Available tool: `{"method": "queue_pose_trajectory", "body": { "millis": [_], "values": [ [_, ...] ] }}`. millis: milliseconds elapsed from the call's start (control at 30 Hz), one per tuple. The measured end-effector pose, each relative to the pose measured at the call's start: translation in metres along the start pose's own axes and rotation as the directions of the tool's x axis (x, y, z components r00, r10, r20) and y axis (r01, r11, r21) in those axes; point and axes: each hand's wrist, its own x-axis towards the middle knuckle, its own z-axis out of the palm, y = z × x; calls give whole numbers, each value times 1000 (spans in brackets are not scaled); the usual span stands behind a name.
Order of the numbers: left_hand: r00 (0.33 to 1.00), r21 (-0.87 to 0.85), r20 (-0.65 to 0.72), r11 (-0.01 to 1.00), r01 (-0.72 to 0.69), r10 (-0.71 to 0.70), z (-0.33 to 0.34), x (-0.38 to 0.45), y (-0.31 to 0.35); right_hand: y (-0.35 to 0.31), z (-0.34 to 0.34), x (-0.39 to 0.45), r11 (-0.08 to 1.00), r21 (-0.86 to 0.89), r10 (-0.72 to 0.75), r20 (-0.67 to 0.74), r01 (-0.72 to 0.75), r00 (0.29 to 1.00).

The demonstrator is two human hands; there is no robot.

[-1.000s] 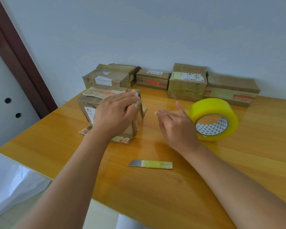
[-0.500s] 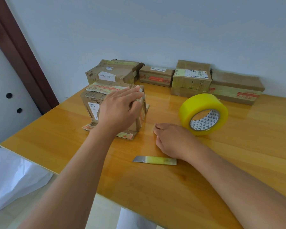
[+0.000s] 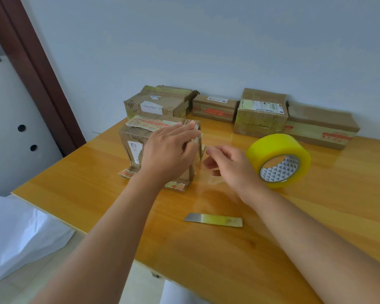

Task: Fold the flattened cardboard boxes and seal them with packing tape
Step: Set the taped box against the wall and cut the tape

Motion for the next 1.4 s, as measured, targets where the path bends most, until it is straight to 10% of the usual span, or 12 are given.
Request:
{"method": "queue_pose_trajectory", "body": {
  "millis": [267, 1067, 1400],
  "values": [
    [1000, -16, 15, 1000, 13, -13, -3, 0, 3, -14, 22, 27, 906, 368, 184, 104, -210, 977],
    [989, 22, -73, 992, 127, -125, 2, 0, 13, 6, 25, 40, 762, 364, 408, 372, -536, 834],
    [987, 68, -108, 989, 128, -120, 6, 0, 15, 7, 34, 48, 855, 328, 331, 250, -401, 910]
  ]
}}
